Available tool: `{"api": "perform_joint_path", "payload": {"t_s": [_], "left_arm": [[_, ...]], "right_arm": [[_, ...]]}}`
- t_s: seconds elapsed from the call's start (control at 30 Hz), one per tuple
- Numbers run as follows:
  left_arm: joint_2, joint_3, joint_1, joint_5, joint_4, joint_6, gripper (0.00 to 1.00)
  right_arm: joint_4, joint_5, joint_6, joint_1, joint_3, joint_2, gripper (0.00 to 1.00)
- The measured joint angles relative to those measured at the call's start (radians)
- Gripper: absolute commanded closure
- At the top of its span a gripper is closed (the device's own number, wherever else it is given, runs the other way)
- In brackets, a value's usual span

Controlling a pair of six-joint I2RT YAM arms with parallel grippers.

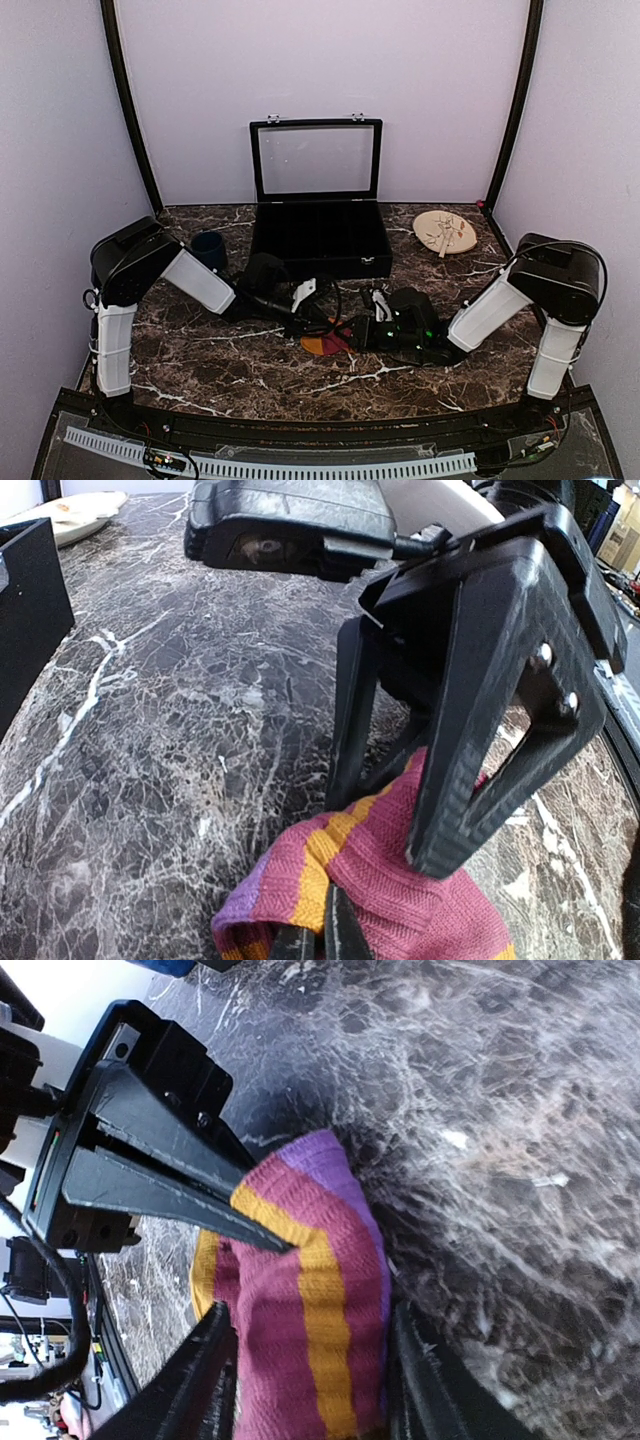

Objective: Roll the socks
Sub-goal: Roll the sock at the center of the board.

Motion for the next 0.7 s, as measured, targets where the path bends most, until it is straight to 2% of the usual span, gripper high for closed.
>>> {"api": "perform_joint_path", "payload": {"t_s": [0.27, 0.33, 0.57, 0.7], "left_arm": [[-0.010, -0.023, 0.000, -0.011, 0.042, -0.039, 1.00], [-0.010, -0.023, 0.000, -0.014, 0.049, -0.055, 0.99], [-0.010, -0.006, 0.021, -0.022, 0.021, -0.142, 0.80], [-0.022, 0.002, 0.038, -0.053, -0.006, -0.196, 0.65]], "right_arm": [[-0.070, 0.021, -0.019, 0.018, 0.041, 0.019, 0.93], [-0.096, 0.032, -0.027, 0.024, 0.051, 0.019, 0.98], [-0.207, 0.101, -0.093, 0.054, 0.116, 0.018, 1.00], [-0.285, 0.155, -0.144, 0.068, 0.156, 0.012, 1.00]]}}
